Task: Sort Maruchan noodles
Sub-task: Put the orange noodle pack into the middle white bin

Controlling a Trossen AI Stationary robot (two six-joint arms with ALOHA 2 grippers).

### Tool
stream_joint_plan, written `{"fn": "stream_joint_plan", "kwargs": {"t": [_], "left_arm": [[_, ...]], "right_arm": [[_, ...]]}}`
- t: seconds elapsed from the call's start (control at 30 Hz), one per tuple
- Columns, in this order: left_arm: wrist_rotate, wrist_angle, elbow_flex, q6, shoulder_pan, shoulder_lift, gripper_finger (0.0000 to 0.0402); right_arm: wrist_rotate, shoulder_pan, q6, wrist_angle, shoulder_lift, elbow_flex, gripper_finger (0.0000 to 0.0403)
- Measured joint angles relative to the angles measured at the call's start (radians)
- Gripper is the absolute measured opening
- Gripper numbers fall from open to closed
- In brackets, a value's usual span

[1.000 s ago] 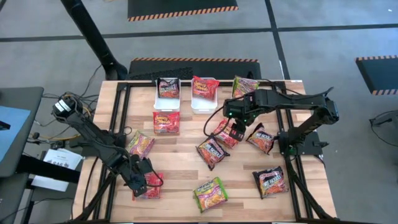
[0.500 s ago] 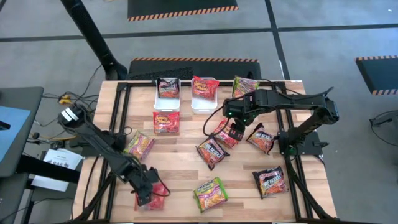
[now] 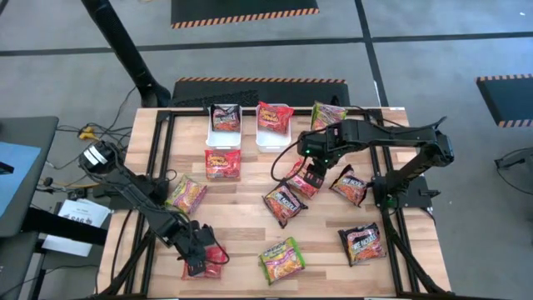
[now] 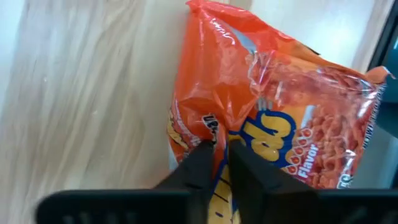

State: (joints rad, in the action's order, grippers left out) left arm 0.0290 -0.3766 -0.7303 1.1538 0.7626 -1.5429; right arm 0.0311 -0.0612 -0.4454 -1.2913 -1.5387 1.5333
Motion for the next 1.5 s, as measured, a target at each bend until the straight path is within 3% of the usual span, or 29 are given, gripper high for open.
{"fn": "stream_joint_plan", "kwargs": {"t": [0.37, 0.7, 1.03, 1.5], "left_arm": [[-0.034, 0.031, 0.003, -0.098, -0.062, 0.031, 0.0000], [0.044, 0.002, 0.006, -0.240, -0.169, 0.193, 0.0001], [0.040, 0.005, 0.003, -0.395, -0.292, 0.314, 0.0001], [0.041, 0.013, 0.001, -0.554, -0.449, 0.366, 0.0000]], "right_arm": [[0.023, 0.000, -0.003, 0.004, 0.000, 0.000, 0.0210], [0.023, 0.000, -0.002, 0.023, 0.000, 0.000, 0.0210], [0.022, 0.000, 0.000, 0.057, 0.000, 0.000, 0.0210], [-0.019, 0.000, 0.056, 0.070, 0.000, 0.000, 0.0210]]}}
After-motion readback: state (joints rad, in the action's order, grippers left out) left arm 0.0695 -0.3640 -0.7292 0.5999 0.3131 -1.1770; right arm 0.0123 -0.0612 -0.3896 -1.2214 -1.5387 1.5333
